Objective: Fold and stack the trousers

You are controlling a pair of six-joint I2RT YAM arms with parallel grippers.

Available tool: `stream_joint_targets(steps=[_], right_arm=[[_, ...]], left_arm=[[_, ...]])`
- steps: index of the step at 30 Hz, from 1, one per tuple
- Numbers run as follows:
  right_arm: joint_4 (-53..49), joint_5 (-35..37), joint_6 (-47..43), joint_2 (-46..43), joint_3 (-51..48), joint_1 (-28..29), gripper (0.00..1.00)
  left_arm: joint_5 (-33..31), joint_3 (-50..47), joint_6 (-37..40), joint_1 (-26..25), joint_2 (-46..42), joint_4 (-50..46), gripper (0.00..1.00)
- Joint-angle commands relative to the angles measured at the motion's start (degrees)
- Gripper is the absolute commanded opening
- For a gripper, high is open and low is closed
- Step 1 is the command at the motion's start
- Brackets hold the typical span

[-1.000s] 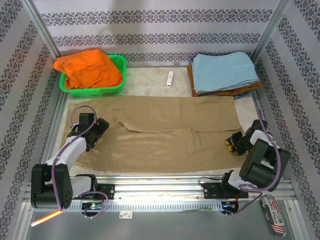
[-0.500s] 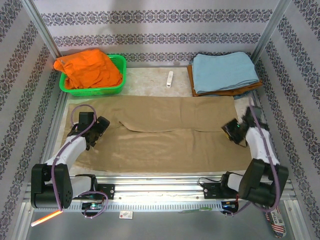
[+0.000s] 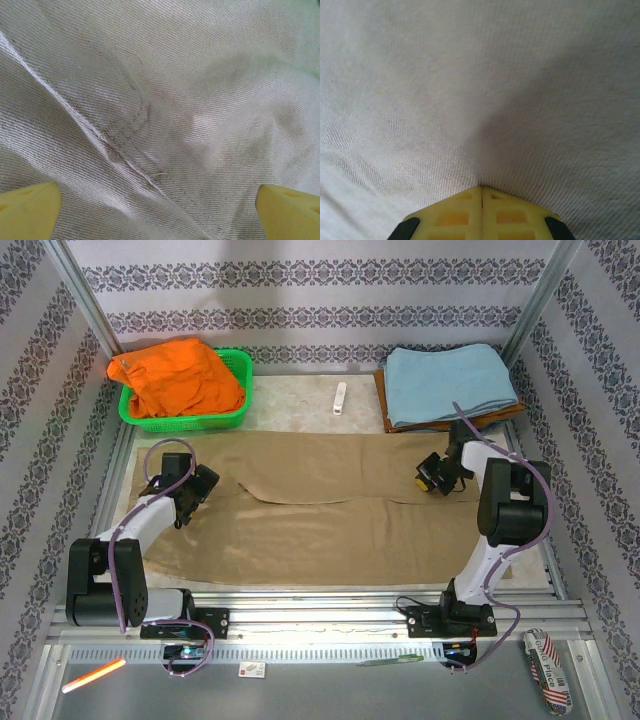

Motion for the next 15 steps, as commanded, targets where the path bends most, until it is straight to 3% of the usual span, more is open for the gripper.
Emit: stream_joint_targets(steps=[1, 4, 8, 13, 15], right_arm=[[1.5, -0.6, 1.2, -1.9, -2.6, -4.1, 0.00], [2.6, -2.4, 0.4, -3.7, -3.1, -5.1, 0.00], [3.1, -3.5, 0.1, -9.2, -3.3, -2.3, 0.01], [3.5, -3.5, -0.4, -16.1, -4.7, 6.9, 0.05], [3.8, -3.7, -1.0, -17.4, -6.1, 11.8, 0.07]], left_arm=[[-0.7, 0.8, -0.4, 0.7, 0.1, -3.0, 1.00], [-2.9, 2.2, -1.1, 1.0, -2.0, -8.4, 1.00], [-8.4, 5.9, -2.7, 2.5, -5.3, -21.0, 1.00], [-14.9, 11.1, -7.1, 6.0, -5.9, -37.9, 1.00], [-14.7, 10.1, -7.8, 10.2, -7.4, -41.7, 1.00]])
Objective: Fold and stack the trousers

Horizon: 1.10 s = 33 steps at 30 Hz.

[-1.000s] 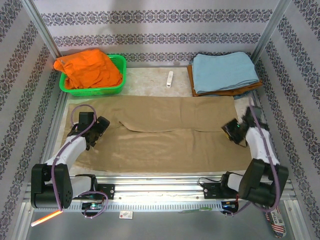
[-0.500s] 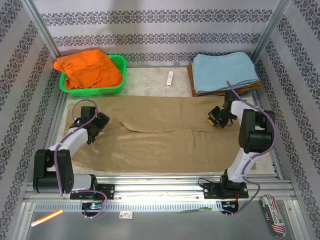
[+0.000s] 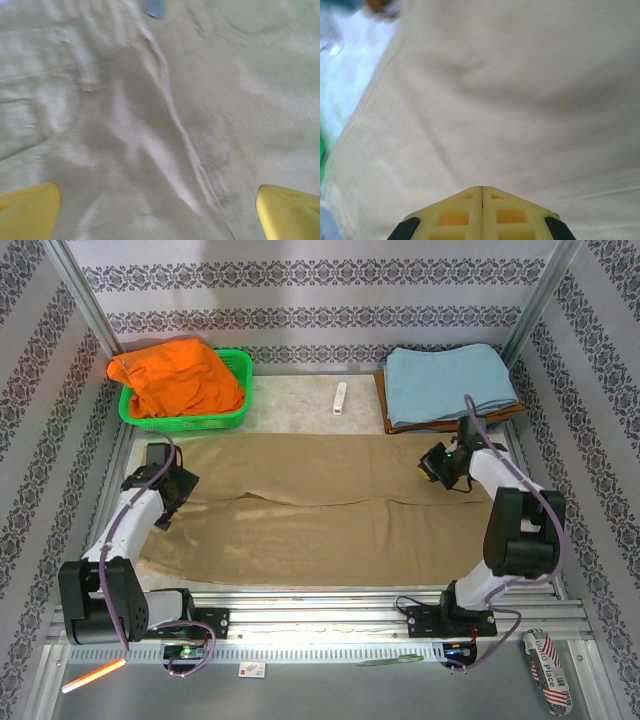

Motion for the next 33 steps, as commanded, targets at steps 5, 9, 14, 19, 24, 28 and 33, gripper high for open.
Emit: stream_joint_targets(steps=[5, 9, 14, 19, 24, 28, 33], right_arm=[[4.0, -2.7, -1.3, -3.8, -8.1, 14.8, 0.18], [5.0, -4.2, -2.6, -4.5, -11.3, 18.5, 0.25], [2.7, -5.4, -5.3, -7.7, -12.0, 18.9, 0.31], [1.2, -5.5, -5.4, -14.6, -13.7, 18.9, 0.36], [-1.7, -4.7, -5.3, -21.0, -15.0, 18.7, 0.38], [-3.7, -4.0, -5.7, -24.0, -15.1, 18.2, 0.39], [-4.1, -4.2, -5.3, -25.1, -15.2, 18.0, 0.39]], left_arm=[[-8.6, -4.6, -2.8, 11.5, -6.5, -20.3, 1.00], [-11.1, -8.5, -2.4, 14.3, -9.0, -20.3, 1.00], [-6.1, -12.9, -1.2, 17.6, -8.2, -11.9, 0.92], [-1.8, -14.7, -0.8, 21.3, -4.1, -4.4, 0.87], [4.8, -17.4, 3.6, 28.0, -0.2, 4.7, 0.81], [8.2, -17.0, 6.9, 30.5, 3.1, 8.6, 0.73], [8.4, -17.1, 7.5, 30.6, 4.4, 9.9, 0.54]])
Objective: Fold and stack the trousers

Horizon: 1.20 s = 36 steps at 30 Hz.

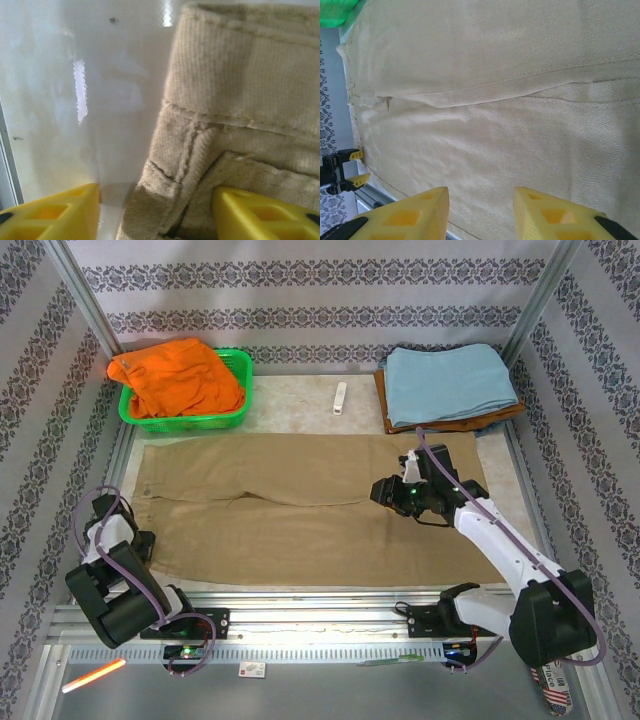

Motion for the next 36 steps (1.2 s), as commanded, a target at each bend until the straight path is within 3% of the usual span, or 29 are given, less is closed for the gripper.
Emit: stream_joint_targets(steps=[1, 9, 19, 28, 36], right_arm=[[-1.8, 0.3, -0.6, -0.8, -1.0, -0.7, 0.39], [-4.9, 0.1, -1.4, -3.0, -1.4, -3.5, 0.39], [-9.0, -1.5, -3.0, -6.5, -0.5, -8.9, 0.39], [-21.2, 2.6, -1.8, -12.3, -0.9, -13.5, 0.41], [-30.7, 6.7, 6.6, -21.7, -10.5, -15.6, 0.40]], left_arm=[[3.3, -2.2, 2.3, 0.7, 2.4, 8.4, 0.48], [8.1, -4.8, 2.6, 0.7, -6.5, 8.4, 0.41], [10.6, -2.5, 2.8, 0.7, -17.6, 1.1, 0.00], [16.6, 0.1, 1.6, 0.6, -23.5, -1.1, 0.00], [21.3, 2.1, 0.9, 0.2, -24.0, 1.4, 0.00]])
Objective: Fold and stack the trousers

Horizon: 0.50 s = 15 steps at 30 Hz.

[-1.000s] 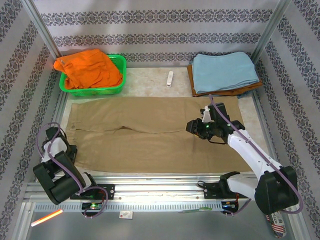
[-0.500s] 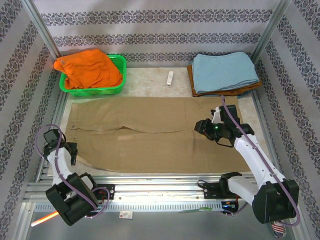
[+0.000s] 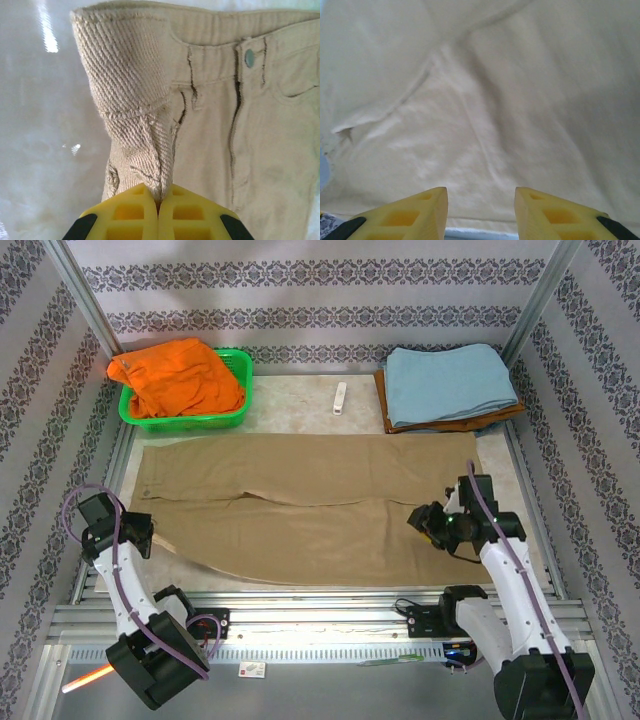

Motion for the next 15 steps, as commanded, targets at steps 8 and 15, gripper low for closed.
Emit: stream_joint_targets(steps=[8, 15], right_arm=[[-11.0, 13.2, 18.1, -8.8, -9.1, 9.0, 0.41], [-3.9, 14.4, 26.5, -1.9, -12.2, 18.3, 0.44]], left_arm=[[6.1, 1.9, -1.9, -1.1, -2.0, 2.8, 0.00], [7.6, 1.1, -2.9, -1.3, -2.9, 4.3, 0.00]])
